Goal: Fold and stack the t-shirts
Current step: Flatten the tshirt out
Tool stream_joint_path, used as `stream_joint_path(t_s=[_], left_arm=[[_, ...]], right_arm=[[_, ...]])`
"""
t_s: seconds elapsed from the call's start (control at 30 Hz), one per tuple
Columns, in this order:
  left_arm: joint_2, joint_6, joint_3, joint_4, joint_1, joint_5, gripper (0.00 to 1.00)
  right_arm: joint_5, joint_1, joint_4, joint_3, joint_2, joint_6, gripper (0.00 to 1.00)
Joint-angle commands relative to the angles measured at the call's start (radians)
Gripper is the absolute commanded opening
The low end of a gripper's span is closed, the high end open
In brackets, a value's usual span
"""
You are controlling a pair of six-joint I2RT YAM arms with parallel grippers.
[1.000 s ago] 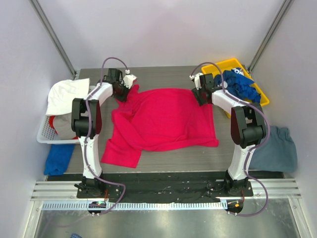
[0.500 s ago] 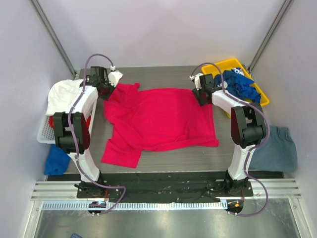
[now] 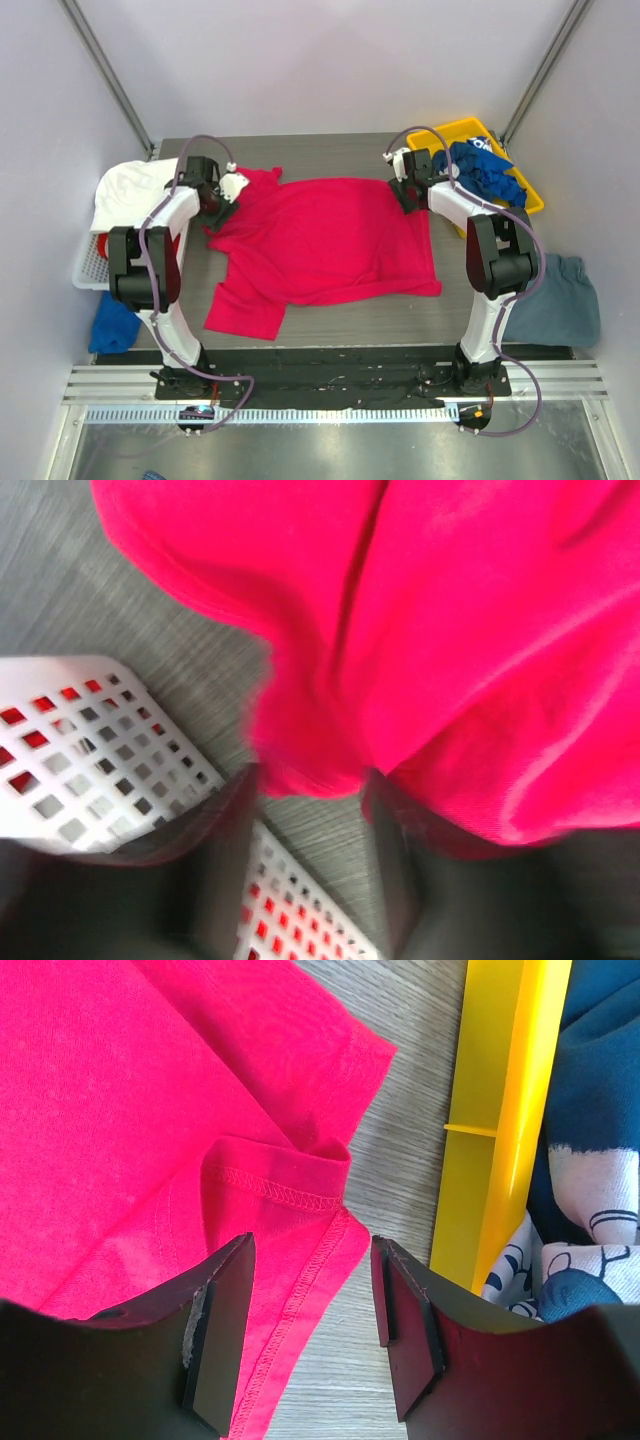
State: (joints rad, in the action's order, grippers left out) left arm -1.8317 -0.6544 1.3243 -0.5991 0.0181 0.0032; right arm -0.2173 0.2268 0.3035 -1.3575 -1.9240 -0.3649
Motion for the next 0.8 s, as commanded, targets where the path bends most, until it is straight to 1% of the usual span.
stream_joint_path(t_s=[0.0, 0.03, 0.13, 0.17, 0.2, 0.23, 0.37, 0.4, 0.47, 0.5, 0.53, 0.7, 0.77], left_arm=[[0.074, 0.045, 0.018, 0.073, -0.047, -0.028, 0.65], [0.080, 0.067, 0.030, 0.079, -0.047, -0.007, 0.71], [0.080, 0.125, 0.107, 0.101, -0.046, 0.070, 0.78], [0.062, 0.165, 0.130, 0.111, -0.046, 0.101, 0.85], [0.048, 0.180, 0.175, 0.122, -0.046, 0.115, 0.89], [0.032, 0.194, 0.202, 0.125, -0.046, 0.127, 0.95], [-0.090, 0.251, 0.349, 0.139, -0.044, 0.169, 0.97], [-0.144, 0.262, 0.401, 0.139, -0.034, 0.172, 0.99], [-0.193, 0.259, 0.452, 0.134, -0.027, 0.162, 1.00], [-0.219, 0.253, 0.489, 0.136, 0.008, 0.152, 1.00], [-0.259, 0.248, 0.504, 0.136, 0.016, 0.146, 1.00], [-0.340, 0.205, 0.539, 0.189, 0.072, 0.092, 1.00], [-0.377, 0.210, 0.553, 0.211, 0.082, 0.083, 1.00]], right_arm=[[0.006, 0.000, -0.020, -0.006, 0.063, 0.006, 0.57], [0.007, 0.000, -0.018, -0.005, 0.063, 0.004, 0.57], [0.009, -0.001, -0.018, -0.006, 0.063, 0.012, 0.57], [0.009, 0.000, -0.018, -0.008, 0.063, 0.017, 0.57], [0.009, 0.002, -0.018, -0.014, 0.063, 0.024, 0.57], [0.010, 0.002, -0.018, -0.017, 0.065, 0.029, 0.57], [0.010, 0.000, -0.018, -0.037, 0.063, 0.037, 0.59], [0.010, 0.002, -0.018, -0.048, 0.063, 0.038, 0.61], [0.013, 0.002, -0.020, -0.057, 0.063, 0.044, 0.66], [0.015, 0.005, -0.023, -0.063, 0.065, 0.044, 0.69], [0.015, 0.005, -0.030, -0.066, 0.065, 0.049, 0.70], [-0.001, 0.006, -0.076, -0.081, 0.057, 0.047, 0.77], [-0.010, 0.008, -0.093, -0.091, 0.045, 0.044, 0.78]])
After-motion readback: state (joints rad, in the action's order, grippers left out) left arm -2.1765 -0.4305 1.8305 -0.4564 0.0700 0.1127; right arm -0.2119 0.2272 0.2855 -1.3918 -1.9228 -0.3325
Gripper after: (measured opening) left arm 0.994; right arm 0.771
